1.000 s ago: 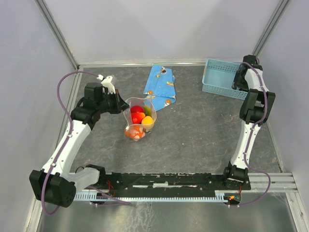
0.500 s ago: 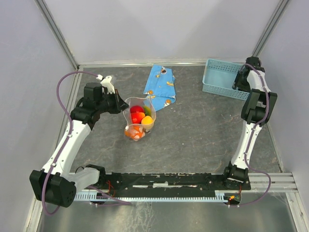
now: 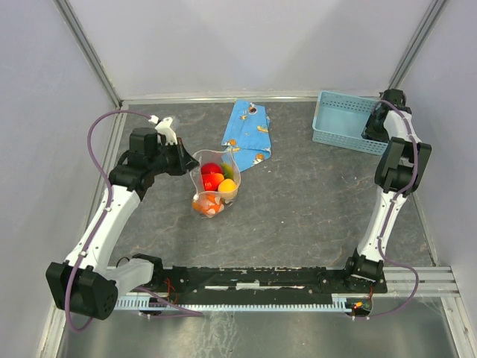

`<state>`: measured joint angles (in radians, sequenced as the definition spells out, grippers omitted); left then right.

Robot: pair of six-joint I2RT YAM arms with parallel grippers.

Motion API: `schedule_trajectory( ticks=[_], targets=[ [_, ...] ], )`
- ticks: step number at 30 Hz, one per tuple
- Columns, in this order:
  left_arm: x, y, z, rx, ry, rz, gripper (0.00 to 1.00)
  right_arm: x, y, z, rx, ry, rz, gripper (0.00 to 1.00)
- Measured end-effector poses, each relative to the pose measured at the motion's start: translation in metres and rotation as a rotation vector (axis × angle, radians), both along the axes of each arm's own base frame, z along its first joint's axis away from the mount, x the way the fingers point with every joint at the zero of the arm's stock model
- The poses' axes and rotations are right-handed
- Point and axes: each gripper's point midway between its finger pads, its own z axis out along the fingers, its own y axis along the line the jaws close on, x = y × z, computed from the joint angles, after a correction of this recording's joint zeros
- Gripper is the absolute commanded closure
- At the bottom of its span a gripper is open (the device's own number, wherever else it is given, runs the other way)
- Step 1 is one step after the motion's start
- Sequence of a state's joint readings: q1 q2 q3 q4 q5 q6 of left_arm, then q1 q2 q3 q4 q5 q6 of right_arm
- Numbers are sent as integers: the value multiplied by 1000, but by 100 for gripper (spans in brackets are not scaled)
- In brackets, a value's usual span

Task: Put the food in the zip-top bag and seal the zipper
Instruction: Pick up the fake fruit from the bin.

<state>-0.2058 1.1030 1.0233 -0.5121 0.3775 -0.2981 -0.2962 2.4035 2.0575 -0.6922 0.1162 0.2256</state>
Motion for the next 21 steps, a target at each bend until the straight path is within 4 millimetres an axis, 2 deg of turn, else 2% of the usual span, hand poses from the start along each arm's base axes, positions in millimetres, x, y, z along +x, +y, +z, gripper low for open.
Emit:
schedule_trajectory(
  ticks=[3, 7, 13, 16, 21],
  targets=[
    [0, -1, 1, -7, -5, -7, 97, -7, 4, 4, 11, 0, 4, 52],
    [-1, -3, 0, -15, -4, -19, 97, -12, 13, 25, 18, -31, 18, 53],
    [-1, -3, -1, -18, -6, -21, 97, -8, 33, 88, -14, -159, 58, 53],
    [-2, -5, 1, -26, -13, -30, 97, -7, 54, 121, -28, -223, 98, 53],
    [-3, -6, 1, -32, -22, -37, 97, -18, 112, 157, -22, -298, 207, 53]
  ],
)
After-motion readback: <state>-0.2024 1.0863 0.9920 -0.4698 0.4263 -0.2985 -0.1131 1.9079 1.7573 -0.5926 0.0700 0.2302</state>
